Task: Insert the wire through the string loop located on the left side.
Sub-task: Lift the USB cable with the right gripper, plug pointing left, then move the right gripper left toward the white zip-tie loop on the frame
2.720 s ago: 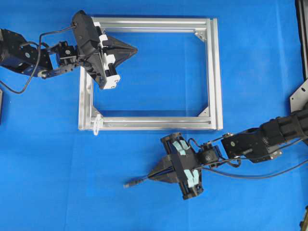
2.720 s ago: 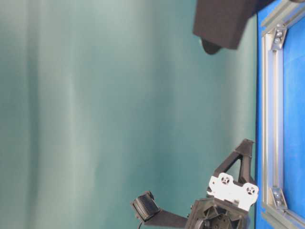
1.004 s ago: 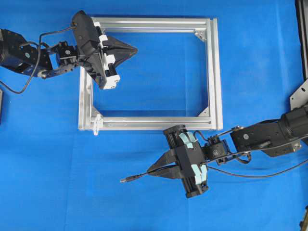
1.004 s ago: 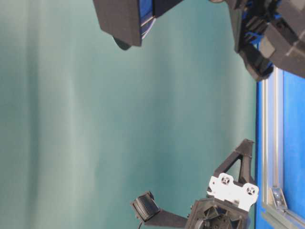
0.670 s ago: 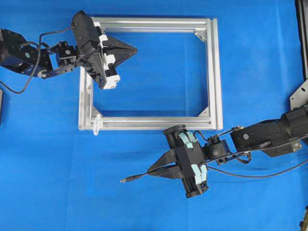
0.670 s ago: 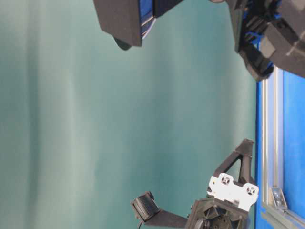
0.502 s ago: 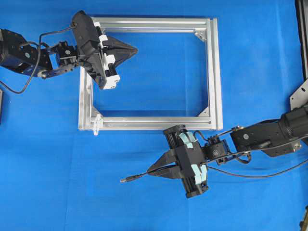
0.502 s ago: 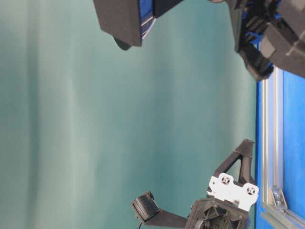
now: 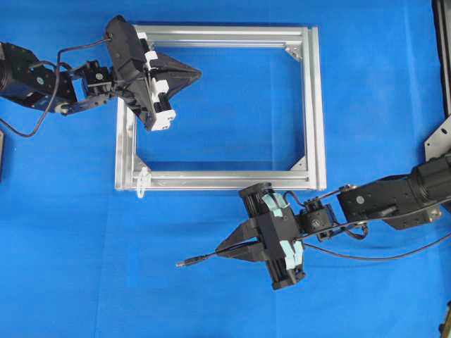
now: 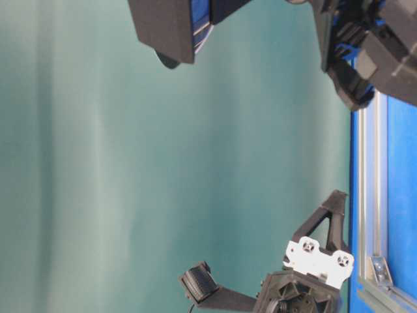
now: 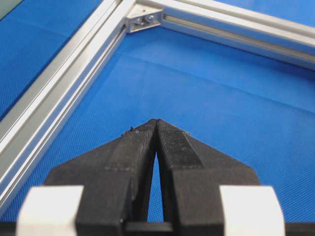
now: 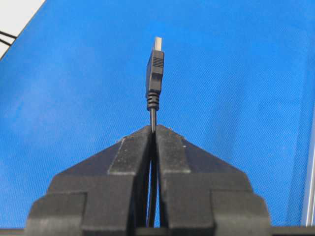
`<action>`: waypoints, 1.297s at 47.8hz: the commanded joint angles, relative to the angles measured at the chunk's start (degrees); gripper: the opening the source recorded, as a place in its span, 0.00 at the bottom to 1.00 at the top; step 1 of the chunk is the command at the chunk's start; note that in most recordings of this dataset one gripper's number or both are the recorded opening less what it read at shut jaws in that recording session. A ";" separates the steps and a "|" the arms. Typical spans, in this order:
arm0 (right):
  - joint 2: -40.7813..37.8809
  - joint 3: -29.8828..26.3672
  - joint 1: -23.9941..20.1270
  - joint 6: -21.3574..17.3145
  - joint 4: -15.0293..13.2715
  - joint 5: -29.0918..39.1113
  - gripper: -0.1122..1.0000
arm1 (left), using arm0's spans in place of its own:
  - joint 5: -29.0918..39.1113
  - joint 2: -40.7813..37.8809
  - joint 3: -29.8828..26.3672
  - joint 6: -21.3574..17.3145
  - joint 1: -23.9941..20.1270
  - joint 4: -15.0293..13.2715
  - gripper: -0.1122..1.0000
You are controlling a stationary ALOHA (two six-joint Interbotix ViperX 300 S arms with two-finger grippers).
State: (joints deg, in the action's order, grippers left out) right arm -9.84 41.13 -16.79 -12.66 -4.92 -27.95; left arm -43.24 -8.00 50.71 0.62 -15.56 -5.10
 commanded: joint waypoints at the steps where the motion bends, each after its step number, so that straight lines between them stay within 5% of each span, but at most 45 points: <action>1: 1.85 -0.44 0.09 0.00 0.00 -0.18 0.10 | -0.44 1.93 -0.35 0.00 0.09 0.18 0.10; 20: 2.02 -0.35 0.53 0.00 0.00 -0.26 0.10 | -0.35 1.93 -0.35 -0.09 0.09 0.18 0.10; 49: 4.31 3.08 15.03 0.26 0.00 -1.05 0.10 | -0.44 2.20 0.53 0.00 0.09 0.18 0.10; 62: 4.13 2.55 15.29 0.97 -0.18 -0.97 0.10 | -0.53 2.20 0.62 0.00 0.09 0.18 0.10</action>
State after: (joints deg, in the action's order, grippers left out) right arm -7.21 44.56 -1.32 -11.69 -5.10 -28.74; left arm -43.24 -7.47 51.59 0.62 -15.64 -5.10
